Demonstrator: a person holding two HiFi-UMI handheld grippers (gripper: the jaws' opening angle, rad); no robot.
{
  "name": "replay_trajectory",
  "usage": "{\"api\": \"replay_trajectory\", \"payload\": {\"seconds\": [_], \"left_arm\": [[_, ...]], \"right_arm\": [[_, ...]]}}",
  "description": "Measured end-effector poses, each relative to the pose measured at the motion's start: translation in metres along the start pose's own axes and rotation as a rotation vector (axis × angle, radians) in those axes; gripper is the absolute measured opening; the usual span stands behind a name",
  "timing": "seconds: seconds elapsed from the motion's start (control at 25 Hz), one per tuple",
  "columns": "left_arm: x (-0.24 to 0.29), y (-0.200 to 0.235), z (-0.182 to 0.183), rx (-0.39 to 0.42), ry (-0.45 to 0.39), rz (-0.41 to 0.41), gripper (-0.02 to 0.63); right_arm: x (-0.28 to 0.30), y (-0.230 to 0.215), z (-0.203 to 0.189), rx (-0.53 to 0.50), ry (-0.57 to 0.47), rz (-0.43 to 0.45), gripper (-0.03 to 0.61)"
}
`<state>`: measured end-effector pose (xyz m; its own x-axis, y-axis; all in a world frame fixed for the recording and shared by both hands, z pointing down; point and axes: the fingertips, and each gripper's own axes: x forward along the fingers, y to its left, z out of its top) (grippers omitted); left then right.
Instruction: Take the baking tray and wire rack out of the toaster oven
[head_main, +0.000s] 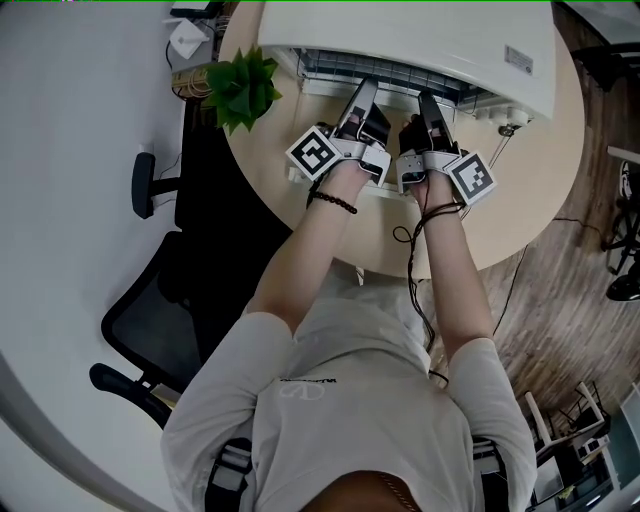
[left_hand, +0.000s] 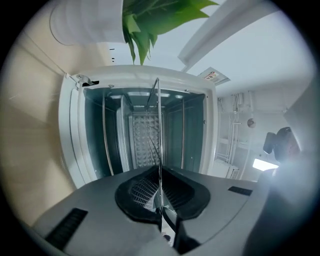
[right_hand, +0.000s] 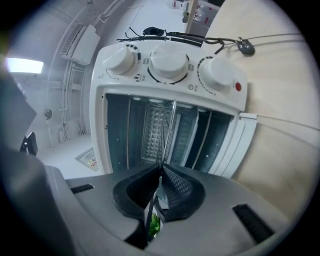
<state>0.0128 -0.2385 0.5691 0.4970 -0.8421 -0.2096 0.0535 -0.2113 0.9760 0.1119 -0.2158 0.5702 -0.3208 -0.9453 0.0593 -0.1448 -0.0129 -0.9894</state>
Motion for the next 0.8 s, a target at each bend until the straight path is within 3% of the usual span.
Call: {"api": "replay_trajectory", "payload": {"seconds": [0.8], "left_arm": [[-0.073, -0.018, -0.027, -0.038, 0.022, 0.048, 0.011]], "right_arm": [[-0.070, 0.003, -0.039, 0.026, 0.041, -0.041, 0.015]]}}
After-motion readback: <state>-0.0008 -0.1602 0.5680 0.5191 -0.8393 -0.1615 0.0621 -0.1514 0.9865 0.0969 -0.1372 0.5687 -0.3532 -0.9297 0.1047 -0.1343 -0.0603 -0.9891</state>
